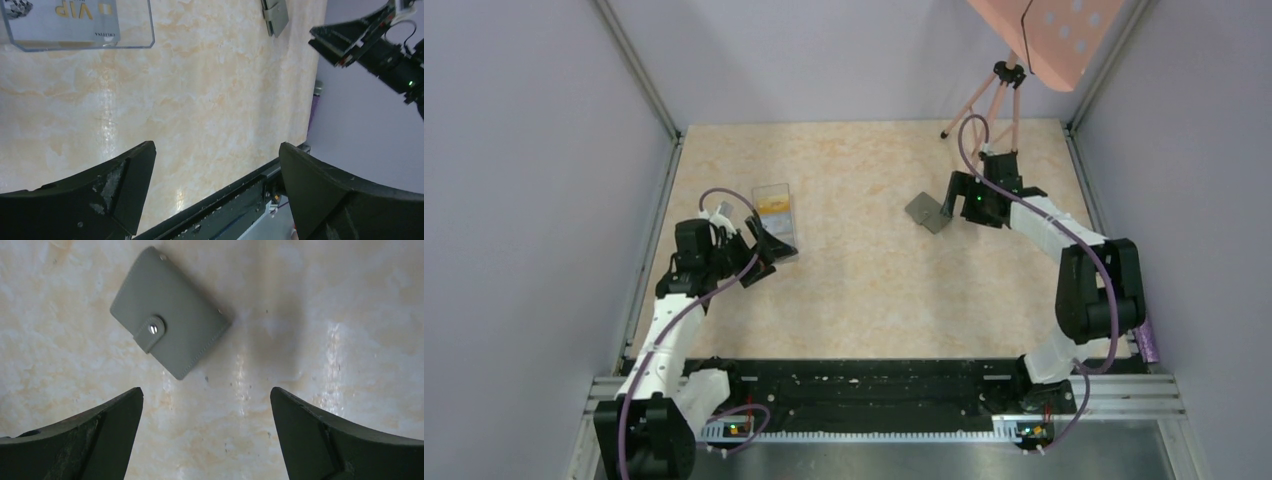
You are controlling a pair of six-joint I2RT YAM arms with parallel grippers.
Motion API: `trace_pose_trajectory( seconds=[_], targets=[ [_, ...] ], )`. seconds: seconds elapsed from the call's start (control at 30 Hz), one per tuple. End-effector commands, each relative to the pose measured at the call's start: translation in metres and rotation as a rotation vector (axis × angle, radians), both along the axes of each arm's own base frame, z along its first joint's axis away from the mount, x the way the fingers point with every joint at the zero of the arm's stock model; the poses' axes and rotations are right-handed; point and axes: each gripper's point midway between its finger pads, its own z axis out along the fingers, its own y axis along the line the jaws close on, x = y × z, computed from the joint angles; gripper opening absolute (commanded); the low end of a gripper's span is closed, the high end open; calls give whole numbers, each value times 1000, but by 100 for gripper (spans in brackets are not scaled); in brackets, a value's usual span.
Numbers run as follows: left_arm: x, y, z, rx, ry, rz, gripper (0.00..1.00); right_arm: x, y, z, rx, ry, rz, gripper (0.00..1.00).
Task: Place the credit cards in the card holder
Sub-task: Move the card holder to the center of the board.
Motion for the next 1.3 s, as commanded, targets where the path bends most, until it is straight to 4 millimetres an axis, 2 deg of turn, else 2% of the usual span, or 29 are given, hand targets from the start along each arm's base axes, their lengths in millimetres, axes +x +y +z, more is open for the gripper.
trace_pose_trajectory(
  seconds=[0.0,0.23,0.33,0.4,0.5,0.67,0.83,1.03,1.17,1.27],
  targets=[
    [-18,-8,-1,3,-25,-87,98,35,8,16,-69,-30,67,98],
    [-27,-11,-6,-1,-34,-113,96,82,24,12,-52,-26,96,94],
    [-30,-11,-8,-7,-27,-113,96,96,31,-2,-39,-3,104,93],
    [-31,-12,-8,-14,-23,-117,96,105,38,-12,-22,22,117,89],
    [-31,-13,-8,-18,-21,-113,96,105,48,-33,-17,93,152,85],
    [-30,-13,-7,-23,-17,-107,95,77,59,-65,-24,204,217,74],
    [-27,-13,-9,-31,-1,-105,94,38,73,-76,5,260,279,55],
    [-25,-16,-11,-52,19,-93,93,-13,92,-69,67,309,309,38],
    [-20,-21,-14,-69,31,-87,92,-45,114,-57,127,308,356,28],
    [-22,-41,-22,-64,66,-125,92,-70,131,-51,170,330,379,23]
  ],
)
